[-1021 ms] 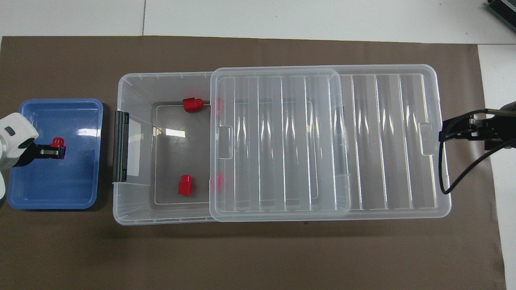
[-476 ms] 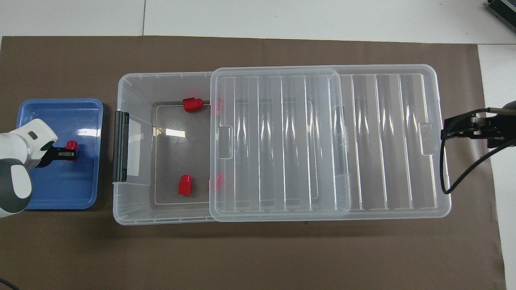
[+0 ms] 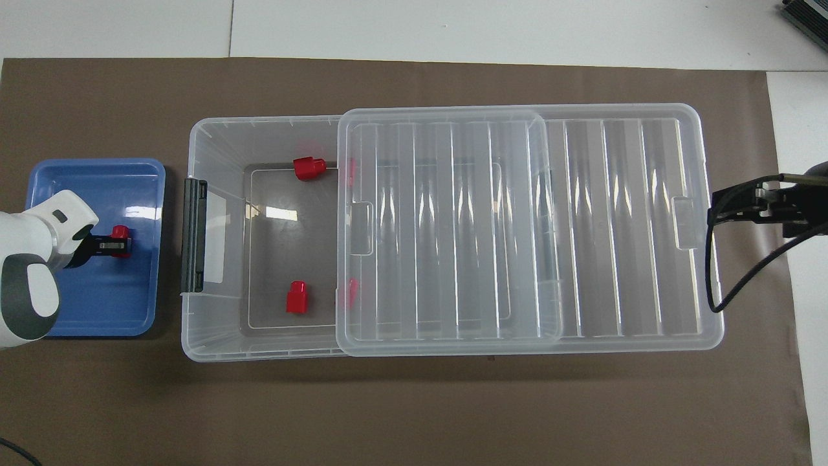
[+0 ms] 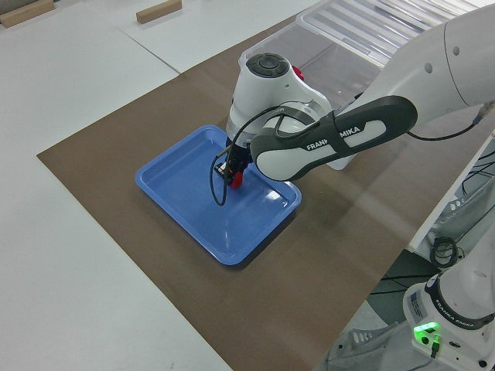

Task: Place red block in blue tray from box
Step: 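Open the left gripper to release the block in the tray, then slide the clear lid closed with the right gripper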

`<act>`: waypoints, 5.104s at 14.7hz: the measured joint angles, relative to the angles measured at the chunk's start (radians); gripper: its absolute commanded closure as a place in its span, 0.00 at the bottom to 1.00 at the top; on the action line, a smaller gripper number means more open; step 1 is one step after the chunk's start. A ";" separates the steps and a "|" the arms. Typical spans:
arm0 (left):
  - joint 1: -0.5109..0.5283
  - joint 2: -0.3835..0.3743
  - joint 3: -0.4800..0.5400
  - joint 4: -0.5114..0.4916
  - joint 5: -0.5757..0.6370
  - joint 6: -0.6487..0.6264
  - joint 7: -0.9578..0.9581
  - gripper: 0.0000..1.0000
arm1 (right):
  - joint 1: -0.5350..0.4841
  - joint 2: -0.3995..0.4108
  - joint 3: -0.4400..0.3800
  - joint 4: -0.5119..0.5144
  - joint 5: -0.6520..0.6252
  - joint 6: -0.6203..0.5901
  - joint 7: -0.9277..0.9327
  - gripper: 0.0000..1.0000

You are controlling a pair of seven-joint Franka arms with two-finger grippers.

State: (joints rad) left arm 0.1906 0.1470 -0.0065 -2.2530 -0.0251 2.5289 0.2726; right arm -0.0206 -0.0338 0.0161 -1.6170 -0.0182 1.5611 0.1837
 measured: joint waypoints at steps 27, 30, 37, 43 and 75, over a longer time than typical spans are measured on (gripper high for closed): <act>-0.009 -0.333 -0.045 0.318 -0.001 -0.655 0.000 0.00 | -0.027 -0.010 -0.006 -0.074 0.000 0.094 0.000 1.00; -0.013 -0.329 -0.047 0.317 -0.002 -0.652 0.000 0.00 | -0.076 -0.010 -0.008 -0.143 0.000 0.198 -0.005 1.00; -0.071 -0.329 -0.162 0.356 -0.010 -0.668 -0.293 0.00 | -0.130 0.051 -0.009 -0.225 0.000 0.409 -0.035 1.00; -0.173 -0.272 -0.031 0.406 -0.010 -0.738 -0.298 0.00 | -0.150 0.109 -0.008 -0.260 0.000 0.481 -0.057 1.00; -0.247 -0.214 0.034 0.584 0.007 -0.859 -0.289 0.00 | 0.174 0.071 0.011 -0.329 0.102 0.393 -0.046 1.00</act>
State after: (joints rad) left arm -0.0566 -0.0666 0.0278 -1.6694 -0.0181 1.6695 -0.0162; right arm 0.1537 0.0377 0.0269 -1.9457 0.0842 1.9538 0.1376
